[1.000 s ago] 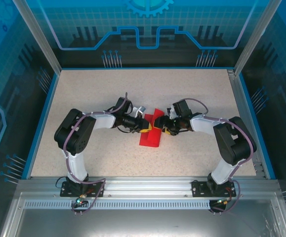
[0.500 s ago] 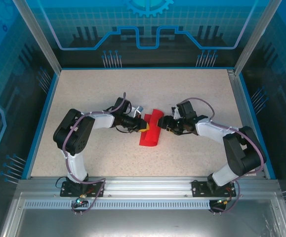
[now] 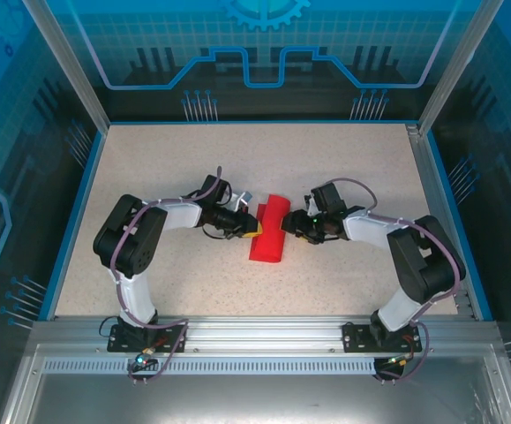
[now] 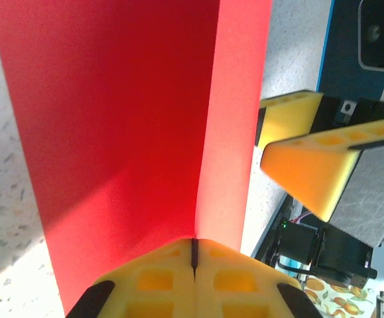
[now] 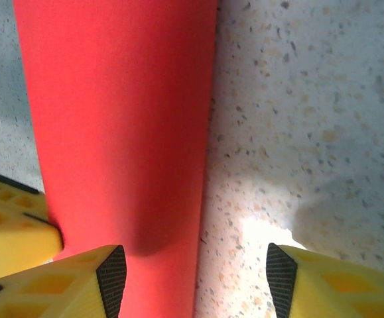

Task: Fold a paper plane with a square sheet of paper (pick it up from the middle)
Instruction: First fold in half a square sheet of paper at the center of the table.

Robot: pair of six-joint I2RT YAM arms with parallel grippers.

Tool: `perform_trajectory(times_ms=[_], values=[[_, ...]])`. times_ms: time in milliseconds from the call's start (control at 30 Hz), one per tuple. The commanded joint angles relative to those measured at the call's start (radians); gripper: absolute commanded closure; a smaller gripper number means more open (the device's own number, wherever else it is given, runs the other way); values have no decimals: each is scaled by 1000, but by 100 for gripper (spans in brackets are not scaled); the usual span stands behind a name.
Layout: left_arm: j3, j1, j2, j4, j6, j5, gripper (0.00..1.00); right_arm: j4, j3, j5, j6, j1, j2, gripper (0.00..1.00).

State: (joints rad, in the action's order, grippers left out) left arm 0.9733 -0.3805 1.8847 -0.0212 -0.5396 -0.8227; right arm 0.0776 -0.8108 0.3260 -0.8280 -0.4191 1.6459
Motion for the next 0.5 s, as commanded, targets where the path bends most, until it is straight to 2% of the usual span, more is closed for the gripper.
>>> perform_trajectory(times_ms=[0,367,467], values=[[-17,3,-35,-67,35,13,100,6,-48,21,3,-8,38,40],[-29,2,-46,-79,33,70,100,24,-61,21,13,-23,71,42],[-22,2,-43,-87,40,78,100,43,-62,9,16,-33,79,44]])
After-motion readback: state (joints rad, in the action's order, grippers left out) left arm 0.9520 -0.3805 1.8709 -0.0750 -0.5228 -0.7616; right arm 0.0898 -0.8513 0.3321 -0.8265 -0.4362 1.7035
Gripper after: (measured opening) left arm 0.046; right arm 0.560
